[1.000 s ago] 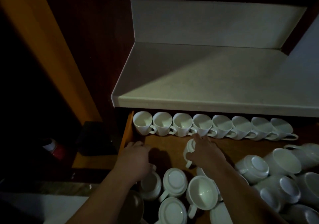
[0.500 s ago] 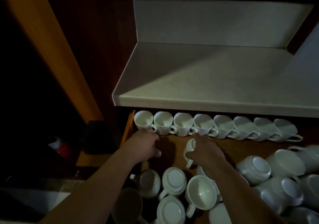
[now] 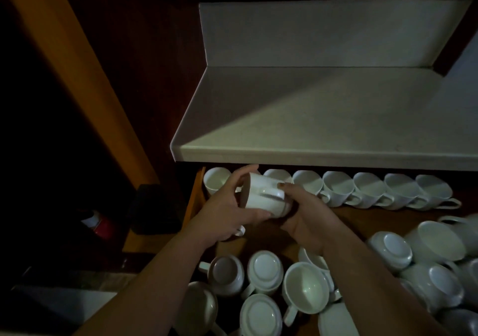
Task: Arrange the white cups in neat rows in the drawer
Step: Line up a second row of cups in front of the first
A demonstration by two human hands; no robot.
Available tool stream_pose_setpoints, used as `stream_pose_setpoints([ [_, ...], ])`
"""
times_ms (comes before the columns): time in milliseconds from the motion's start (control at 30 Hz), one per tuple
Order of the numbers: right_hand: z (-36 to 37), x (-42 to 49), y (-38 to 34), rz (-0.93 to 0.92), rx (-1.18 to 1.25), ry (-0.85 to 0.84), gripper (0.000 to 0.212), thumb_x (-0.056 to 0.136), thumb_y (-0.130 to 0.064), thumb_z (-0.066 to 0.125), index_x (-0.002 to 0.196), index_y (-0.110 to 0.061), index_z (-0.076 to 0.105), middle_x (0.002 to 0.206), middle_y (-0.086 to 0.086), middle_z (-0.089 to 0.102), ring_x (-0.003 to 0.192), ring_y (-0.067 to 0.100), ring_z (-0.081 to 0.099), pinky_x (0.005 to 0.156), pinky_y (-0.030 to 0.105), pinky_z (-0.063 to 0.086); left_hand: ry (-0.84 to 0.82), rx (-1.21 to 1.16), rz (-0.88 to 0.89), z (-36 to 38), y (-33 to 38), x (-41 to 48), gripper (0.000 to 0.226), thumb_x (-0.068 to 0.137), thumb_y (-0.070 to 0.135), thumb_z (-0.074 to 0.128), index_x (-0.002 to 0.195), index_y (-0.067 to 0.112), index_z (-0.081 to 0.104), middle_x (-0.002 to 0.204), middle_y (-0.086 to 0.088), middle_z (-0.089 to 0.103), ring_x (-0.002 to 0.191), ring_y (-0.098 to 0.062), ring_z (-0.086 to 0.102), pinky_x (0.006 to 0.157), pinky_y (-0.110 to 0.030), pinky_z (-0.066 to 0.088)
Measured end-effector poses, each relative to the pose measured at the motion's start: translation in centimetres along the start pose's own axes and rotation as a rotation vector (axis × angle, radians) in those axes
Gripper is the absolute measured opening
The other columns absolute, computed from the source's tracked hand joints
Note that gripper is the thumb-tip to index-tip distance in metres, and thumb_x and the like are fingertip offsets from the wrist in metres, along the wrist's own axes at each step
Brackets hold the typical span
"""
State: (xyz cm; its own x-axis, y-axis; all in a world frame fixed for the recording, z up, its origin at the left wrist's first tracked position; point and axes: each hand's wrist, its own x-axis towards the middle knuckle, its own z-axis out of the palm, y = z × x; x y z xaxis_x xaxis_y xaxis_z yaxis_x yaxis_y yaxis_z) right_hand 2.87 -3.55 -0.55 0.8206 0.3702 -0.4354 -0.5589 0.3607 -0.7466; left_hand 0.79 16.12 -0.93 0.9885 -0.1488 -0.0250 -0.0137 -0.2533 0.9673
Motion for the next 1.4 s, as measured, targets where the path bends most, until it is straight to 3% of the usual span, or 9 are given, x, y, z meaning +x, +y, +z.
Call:
stream_pose_setpoints([
  [167, -1.1, 1.0, -0.1, -0.224, -0.296, 0.108, 0.028, 0.1, -0.024, 0.058, 0.124, -0.023, 0.073, 0.127, 0.004, 0.073, 0.125, 0.025, 0.065, 0.109, 0.046, 0.049, 0.026, 0.197, -0.029, -0.3, 0.9, 0.7, 0.086, 0.067, 0.036, 0.095, 0.133, 0.057, 0.044, 0.127, 0.025, 0.052, 0.104, 0.005, 0.059, 0.077, -0.013, 0.051],
  [267, -1.6, 0.5, -0.5, -0.298, -0.505, 0.002, 0.048, 0.083, -0.018, 0.063, 0.128, -0.032, 0.066, 0.128, -0.011, 0.072, 0.125, 0.007, 0.062, 0.105, 0.03, 0.048, -0.001, 0.436, -0.032, -0.1, 1.0, 1.0, 0.092, 0.068, 0.04, 0.092, 0.141, 0.047, 0.037, 0.121, 0.025, 0.053, 0.1, 0.009, 0.052, 0.077, -0.007, 0.042],
  [467, -1.0, -0.2, 0.6, -0.298, -1.149, -0.007, 0.08, 0.071, -0.04, 0.084, 0.143, -0.043, 0.05, 0.132, -0.015, 0.063, 0.117, 0.0, 0.063, 0.102, 0.034, 0.054, -0.083, 0.841, 0.068, 1.0, -0.6, 1.1, 0.098, 0.071, 0.053, 0.085, 0.15, 0.029, 0.03, 0.141, 0.0, 0.051, 0.121, -0.02, 0.055, 0.096, -0.038, 0.051],
  [633, 0.6, -1.1, -0.1, -0.313, -1.301, 0.017, 0.049, 0.076, -0.015, 0.088, 0.113, -0.033, 0.062, 0.101, -0.015, 0.067, 0.093, 0.0, 0.065, 0.088, 0.031, 0.055, -0.153, 0.964, 0.161, 1.4, -1.6, 1.2, 0.104, 0.078, 0.051, 0.081, 0.159, 0.029, 0.019, 0.152, 0.0, 0.041, 0.131, -0.023, 0.049, 0.096, -0.036, 0.046],
  [733, 1.4, -1.2, -0.2, -0.313, -1.358, 0.073, 0.041, 0.077, -0.02, 0.086, 0.115, -0.016, 0.069, 0.103, -0.004, 0.072, 0.094, 0.01, 0.068, 0.088, 0.038, 0.057, -0.162, 0.918, 0.162, 1.3, -2.0, 1.1, 0.1, 0.081, 0.05, 0.079, 0.159, 0.03, 0.02, 0.155, 0.002, 0.037, 0.127, -0.023, 0.052, 0.087, -0.031, 0.045],
  [833, 1.5, -0.8, 0.0, -0.302, -1.454, 0.088, 0.032, 0.086, -0.026, 0.08, 0.114, -0.016, 0.068, 0.106, -0.002, 0.073, 0.098, 0.014, 0.068, 0.089, 0.035, 0.056, -0.125, 0.933, 0.112, 0.2, -2.3, 0.7, 0.084, 0.084, 0.054, 0.07, 0.155, 0.031, 0.029, 0.155, 0.004, 0.036, 0.133, -0.022, 0.046, 0.098, -0.036, 0.047],
  [933, 0.6, 0.3, 0.8, -0.277, -1.459, 0.136, 0.038, 0.079, -0.033, 0.085, 0.11, -0.024, 0.065, 0.1, -0.01, 0.069, 0.091, 0.005, 0.065, 0.081, 0.025, 0.053, -0.071, 1.097, 0.01, -1.5, -3.6, 0.1, 0.076, 0.087, 0.051, 0.069, 0.152, 0.027, 0.035, 0.155, 0.001, 0.036, 0.14, -0.026, 0.035, 0.112, -0.04, 0.038],
  [1167, -0.3, 3.3, 3.3, -0.204, -1.498, 0.223, 0.065, 0.063, -0.063, 0.078, 0.117, -0.032, 0.059, 0.105, -0.013, 0.068, 0.095, 0.007, 0.064, 0.082, 0.028, 0.053, -0.089, 1.172, -0.091, -3.1, -5.2, 0.0, 0.082, 0.087, 0.03, 0.073, 0.155, 0.028, 0.028, 0.157, 0.001, 0.026, 0.132, -0.027, 0.04, 0.104, -0.045, 0.048],
  [1400, 0.7, 4.4, 3.8, -0.207, -1.524, 0.177, 0.044, 0.077, -0.041, 0.082, 0.111, -0.021, 0.062, 0.098, -0.008, 0.066, 0.089, 0.011, 0.063, 0.071, 0.022, 0.048, -0.007, 1.115, -0.043, -3.1, -6.7, 0.2, 0.083, 0.086, 0.022, 0.075, 0.154, 0.031, 0.029, 0.157, 0.004, 0.028, 0.137, -0.025, 0.036, 0.106, -0.041, 0.047],
])
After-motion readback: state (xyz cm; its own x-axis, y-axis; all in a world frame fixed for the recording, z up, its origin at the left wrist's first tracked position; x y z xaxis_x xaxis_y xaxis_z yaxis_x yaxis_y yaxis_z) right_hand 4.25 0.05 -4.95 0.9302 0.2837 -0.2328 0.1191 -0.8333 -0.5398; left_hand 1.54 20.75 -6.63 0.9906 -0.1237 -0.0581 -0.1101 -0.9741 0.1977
